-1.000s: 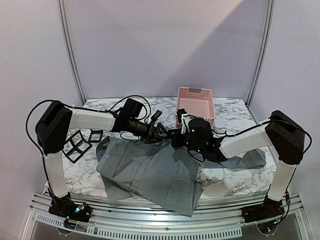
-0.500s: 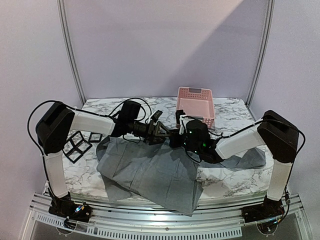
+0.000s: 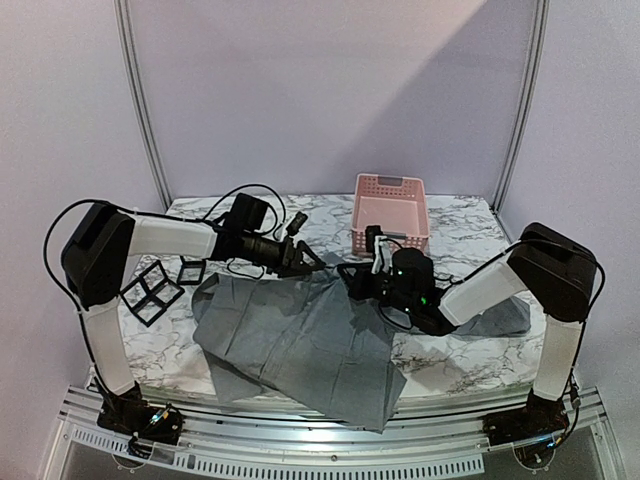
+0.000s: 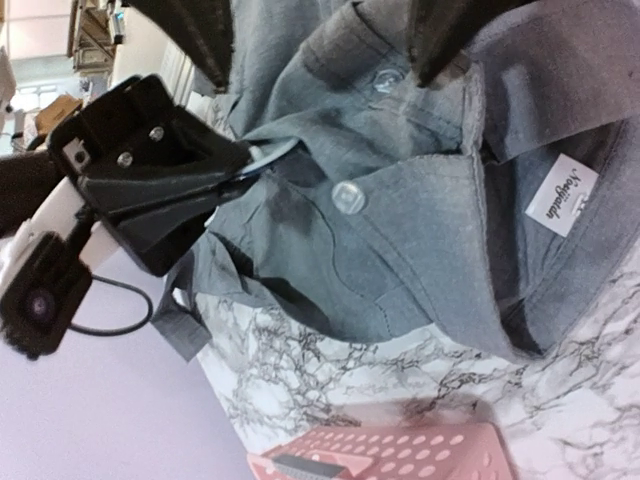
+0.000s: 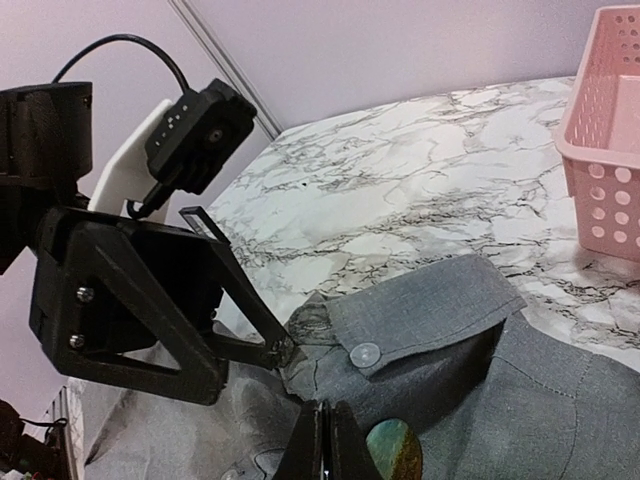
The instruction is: Remove the brooch from the garment
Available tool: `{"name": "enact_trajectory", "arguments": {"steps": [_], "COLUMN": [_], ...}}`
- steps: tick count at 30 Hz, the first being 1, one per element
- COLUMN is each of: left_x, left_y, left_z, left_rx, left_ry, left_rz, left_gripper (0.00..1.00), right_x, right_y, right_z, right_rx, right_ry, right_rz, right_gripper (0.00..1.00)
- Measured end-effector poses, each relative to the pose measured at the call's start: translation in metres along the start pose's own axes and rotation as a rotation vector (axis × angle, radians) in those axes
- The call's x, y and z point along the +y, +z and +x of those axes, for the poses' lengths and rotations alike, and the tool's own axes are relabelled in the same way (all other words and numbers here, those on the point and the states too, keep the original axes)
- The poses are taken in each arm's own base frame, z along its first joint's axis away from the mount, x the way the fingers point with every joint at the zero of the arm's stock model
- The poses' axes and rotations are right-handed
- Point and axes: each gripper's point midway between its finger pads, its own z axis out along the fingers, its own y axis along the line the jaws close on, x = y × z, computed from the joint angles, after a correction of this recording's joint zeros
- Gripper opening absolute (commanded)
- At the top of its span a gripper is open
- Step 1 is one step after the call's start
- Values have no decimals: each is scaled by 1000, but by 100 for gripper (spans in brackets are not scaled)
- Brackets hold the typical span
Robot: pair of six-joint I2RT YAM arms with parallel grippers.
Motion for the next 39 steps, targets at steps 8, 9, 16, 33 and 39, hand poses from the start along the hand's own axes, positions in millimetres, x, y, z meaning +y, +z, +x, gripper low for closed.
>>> {"name": "enact_trajectory", "arguments": {"steps": [8, 9, 16, 33, 39], "left_x": [-6, -8, -20, -38, -45], "left_y": [0, 0, 3, 5, 8], "left_z": [-3, -3, -1, 12, 17], "left_rx": [-9, -10, -1, 47, 63], "left_ry": [95, 104, 146, 183, 193], "left_rz": [27, 38, 87, 171, 193], "left_gripper": [52, 51, 38, 24, 15], "right_x": [14, 16, 22, 32, 34], "right_y": [-6, -7, -10, -16, -17], "right_z": [-7, -7, -8, -15, -15], "right_rx": [-5, -5, 10, 23, 31], "right_ry": [38, 43, 71, 114, 124], "right_rz": [-110, -121, -186, -281, -299], "right_gripper": [0, 0, 0, 0, 0]}}
